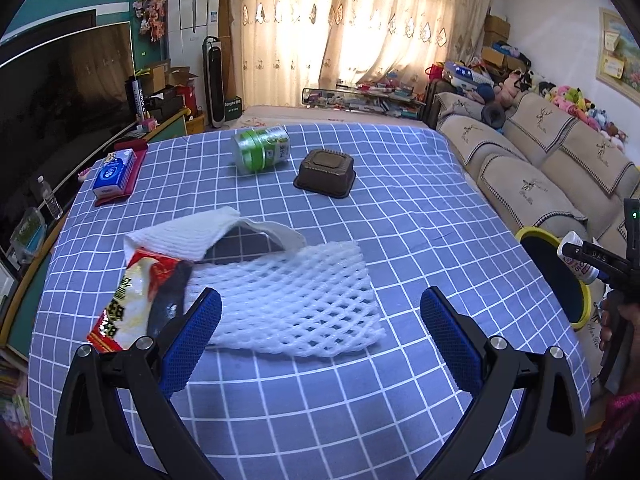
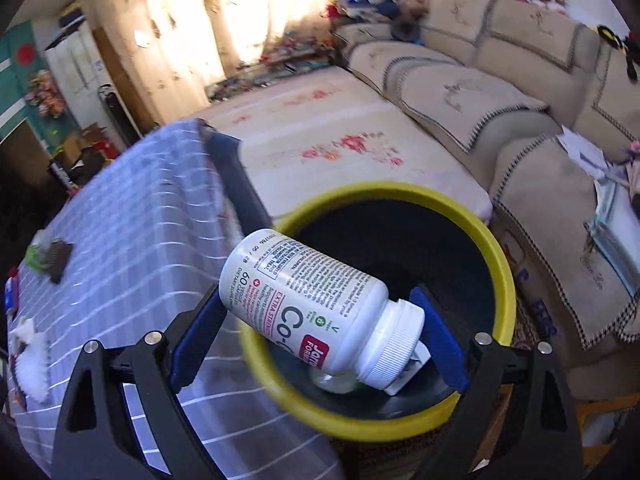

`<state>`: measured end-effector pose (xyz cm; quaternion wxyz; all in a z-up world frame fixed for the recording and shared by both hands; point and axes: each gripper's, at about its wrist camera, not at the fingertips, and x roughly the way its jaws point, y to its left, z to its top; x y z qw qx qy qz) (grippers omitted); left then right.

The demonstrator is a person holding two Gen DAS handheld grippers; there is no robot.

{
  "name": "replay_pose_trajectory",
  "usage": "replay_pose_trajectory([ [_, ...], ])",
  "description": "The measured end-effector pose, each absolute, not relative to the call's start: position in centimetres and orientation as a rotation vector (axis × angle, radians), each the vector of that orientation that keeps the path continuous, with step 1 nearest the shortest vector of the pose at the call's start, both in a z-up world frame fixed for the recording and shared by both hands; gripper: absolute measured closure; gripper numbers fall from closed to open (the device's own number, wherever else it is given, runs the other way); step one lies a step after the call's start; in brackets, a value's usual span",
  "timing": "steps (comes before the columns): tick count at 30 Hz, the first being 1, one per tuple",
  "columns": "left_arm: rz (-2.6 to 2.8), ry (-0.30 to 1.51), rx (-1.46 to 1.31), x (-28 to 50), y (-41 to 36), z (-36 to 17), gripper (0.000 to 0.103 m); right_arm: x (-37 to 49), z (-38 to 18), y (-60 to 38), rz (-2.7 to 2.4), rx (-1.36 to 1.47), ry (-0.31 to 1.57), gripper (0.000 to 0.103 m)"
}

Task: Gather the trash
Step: 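Carry the pill bottle over the yellow bin and open the right tool, then grasp the white foam fruit net with the left tool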

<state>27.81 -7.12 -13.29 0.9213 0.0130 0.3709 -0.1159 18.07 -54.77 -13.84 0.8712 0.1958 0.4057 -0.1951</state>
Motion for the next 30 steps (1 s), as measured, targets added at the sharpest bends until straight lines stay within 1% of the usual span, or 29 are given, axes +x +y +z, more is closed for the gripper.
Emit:
replay_pose_trajectory([
  [6,-0.232,0.791,0.046,28.6,-8.3,-14.5,0.005,18.6,-16.2,-57.4,-0.442,0.432,0.894,0.015],
  [10,-0.232,0.811,0.053,29.2,-8.7,-15.2,0.005,18.9,-16.7,-58.3,-0.447,0.448,0.914,0.015],
  [18,-0.198,0.831,0.060,30.7,-8.3,-15.9,0.005,18.4,-15.8,-58.1,-0.440,0.430,0.887,0.015],
  [25,-0.180,0.887,0.072,32.0,-8.0,-17.7,0.005,19.0,-15.3,-57.0,-0.408,0.418,0.883,0.015],
  [30,-0.174,0.893,0.127,32.1,-8.5,-18.4,0.005,19.3,-15.1,-56.5,-0.391,0.417,0.880,0.015],
])
